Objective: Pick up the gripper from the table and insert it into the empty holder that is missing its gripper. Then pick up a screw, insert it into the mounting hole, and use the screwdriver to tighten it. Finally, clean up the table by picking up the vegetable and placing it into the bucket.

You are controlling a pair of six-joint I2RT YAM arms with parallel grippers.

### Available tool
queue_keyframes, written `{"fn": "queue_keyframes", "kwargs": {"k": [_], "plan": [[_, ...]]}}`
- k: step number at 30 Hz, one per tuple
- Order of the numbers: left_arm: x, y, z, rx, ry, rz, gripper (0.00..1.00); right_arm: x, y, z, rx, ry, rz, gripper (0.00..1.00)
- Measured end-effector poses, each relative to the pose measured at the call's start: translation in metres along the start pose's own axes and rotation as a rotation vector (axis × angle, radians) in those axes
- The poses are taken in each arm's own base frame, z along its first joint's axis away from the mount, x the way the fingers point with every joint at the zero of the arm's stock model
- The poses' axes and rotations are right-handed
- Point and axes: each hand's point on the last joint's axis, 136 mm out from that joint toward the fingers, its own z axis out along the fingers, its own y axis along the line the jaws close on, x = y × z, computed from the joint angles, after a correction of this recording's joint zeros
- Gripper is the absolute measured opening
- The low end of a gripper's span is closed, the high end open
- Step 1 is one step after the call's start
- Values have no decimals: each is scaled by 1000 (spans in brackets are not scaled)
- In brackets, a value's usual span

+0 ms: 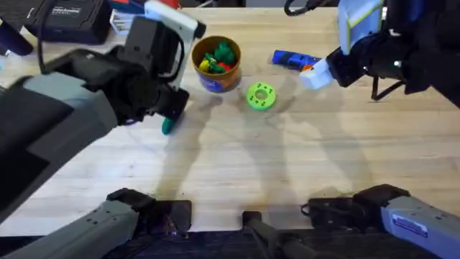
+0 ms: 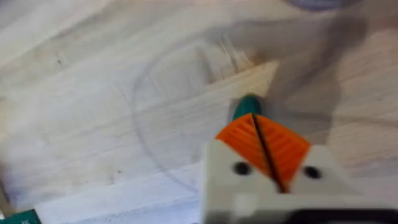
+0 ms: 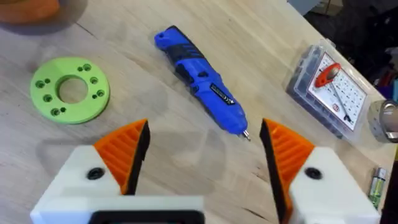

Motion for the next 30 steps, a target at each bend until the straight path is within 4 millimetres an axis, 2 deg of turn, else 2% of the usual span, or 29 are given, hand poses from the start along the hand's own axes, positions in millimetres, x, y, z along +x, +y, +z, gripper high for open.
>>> {"fn": "queue_keyframes", "kwargs": {"k": [2,4,5,6,11,16,22,30], "plan": [[-8,2,-4,-2,-21,-3,390,0,0,0,0,0,0,994],[-7,2,-5,-1,-16,-2,714,0,0,0,0,0,0,994],[-4,1,-5,0,-5,1,859,0,0,0,0,0,0,994],[-1,1,-5,4,7,-1,952,0,0,0,0,0,0,994],[5,-3,-5,24,31,-7,985,0,0,0,0,0,0,994],[22,-2,-2,78,101,-53,986,0,0,0,0,0,0,992],[47,13,28,131,254,-190,986,0,0,0,1,-2,0,994],[54,-3,49,187,329,-170,986,-1,0,0,1,-3,1,994]]}}
